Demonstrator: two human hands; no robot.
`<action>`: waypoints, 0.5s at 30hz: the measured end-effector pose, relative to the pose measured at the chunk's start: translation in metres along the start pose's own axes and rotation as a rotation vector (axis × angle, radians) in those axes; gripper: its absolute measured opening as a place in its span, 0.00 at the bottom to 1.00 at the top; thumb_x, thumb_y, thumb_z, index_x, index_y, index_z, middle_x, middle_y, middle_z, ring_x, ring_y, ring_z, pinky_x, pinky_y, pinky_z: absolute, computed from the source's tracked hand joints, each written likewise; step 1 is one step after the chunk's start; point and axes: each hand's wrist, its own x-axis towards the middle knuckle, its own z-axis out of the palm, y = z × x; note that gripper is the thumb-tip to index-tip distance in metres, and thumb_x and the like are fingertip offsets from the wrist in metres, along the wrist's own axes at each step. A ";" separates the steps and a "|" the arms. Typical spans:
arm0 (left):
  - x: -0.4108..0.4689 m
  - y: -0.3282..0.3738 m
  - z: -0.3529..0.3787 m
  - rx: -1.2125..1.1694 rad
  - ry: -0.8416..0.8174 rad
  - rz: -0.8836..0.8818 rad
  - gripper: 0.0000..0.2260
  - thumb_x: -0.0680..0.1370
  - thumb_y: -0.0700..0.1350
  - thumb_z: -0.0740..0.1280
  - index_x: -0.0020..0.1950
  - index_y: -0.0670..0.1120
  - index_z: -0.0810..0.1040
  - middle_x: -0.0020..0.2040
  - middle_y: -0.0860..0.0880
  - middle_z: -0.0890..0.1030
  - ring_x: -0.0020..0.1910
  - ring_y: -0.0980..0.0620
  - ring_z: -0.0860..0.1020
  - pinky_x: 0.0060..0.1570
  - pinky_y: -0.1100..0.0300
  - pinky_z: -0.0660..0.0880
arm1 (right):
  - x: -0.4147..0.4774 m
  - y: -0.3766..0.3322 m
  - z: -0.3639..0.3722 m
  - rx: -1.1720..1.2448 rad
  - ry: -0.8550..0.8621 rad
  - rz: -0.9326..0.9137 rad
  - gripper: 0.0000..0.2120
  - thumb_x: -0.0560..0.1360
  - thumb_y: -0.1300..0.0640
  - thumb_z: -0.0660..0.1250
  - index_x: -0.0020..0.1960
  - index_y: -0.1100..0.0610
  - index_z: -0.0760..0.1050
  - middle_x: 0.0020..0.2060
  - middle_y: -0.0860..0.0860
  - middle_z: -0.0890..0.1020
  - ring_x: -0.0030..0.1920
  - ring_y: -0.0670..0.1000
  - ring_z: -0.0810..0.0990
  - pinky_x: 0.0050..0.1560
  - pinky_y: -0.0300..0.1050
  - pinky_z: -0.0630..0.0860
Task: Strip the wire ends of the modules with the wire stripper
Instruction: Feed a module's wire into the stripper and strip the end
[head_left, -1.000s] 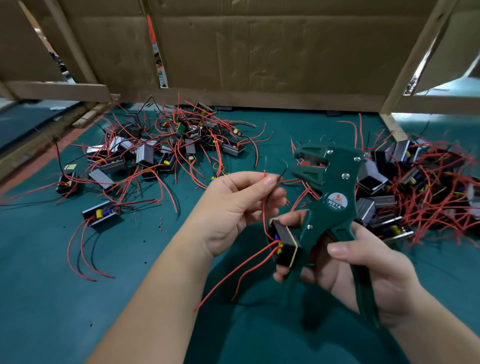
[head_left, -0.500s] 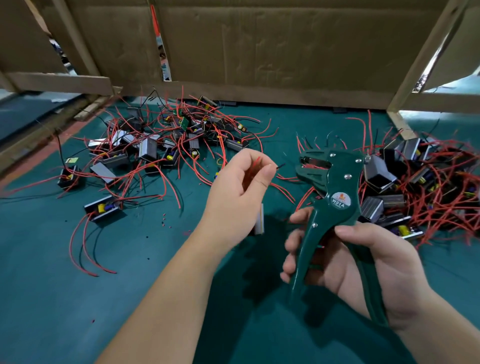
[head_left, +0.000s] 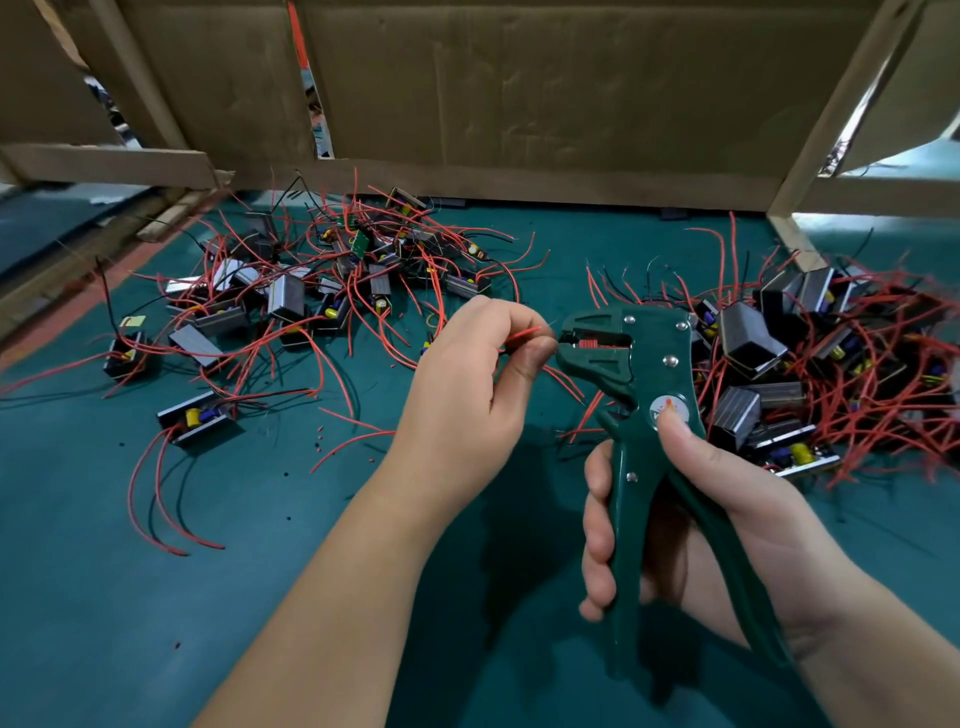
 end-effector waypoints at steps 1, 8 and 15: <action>0.001 0.000 -0.001 0.009 0.001 0.017 0.04 0.79 0.41 0.62 0.47 0.44 0.76 0.41 0.61 0.70 0.38 0.65 0.69 0.40 0.72 0.62 | 0.000 0.000 0.000 -0.003 -0.004 0.000 0.25 0.66 0.39 0.74 0.46 0.61 0.78 0.36 0.62 0.78 0.34 0.61 0.80 0.40 0.57 0.78; 0.003 0.000 -0.005 0.071 0.012 0.085 0.04 0.79 0.38 0.62 0.47 0.41 0.77 0.41 0.60 0.69 0.40 0.65 0.68 0.43 0.73 0.62 | 0.000 0.000 0.001 -0.034 0.010 -0.006 0.26 0.65 0.38 0.74 0.45 0.62 0.78 0.35 0.63 0.78 0.34 0.61 0.79 0.40 0.58 0.78; 0.000 0.000 0.000 -0.034 -0.012 0.006 0.02 0.79 0.44 0.62 0.50 0.48 0.74 0.40 0.59 0.72 0.37 0.62 0.70 0.40 0.71 0.65 | 0.002 0.004 0.002 -0.080 0.122 -0.053 0.27 0.62 0.36 0.75 0.40 0.60 0.77 0.32 0.62 0.76 0.30 0.60 0.77 0.35 0.56 0.77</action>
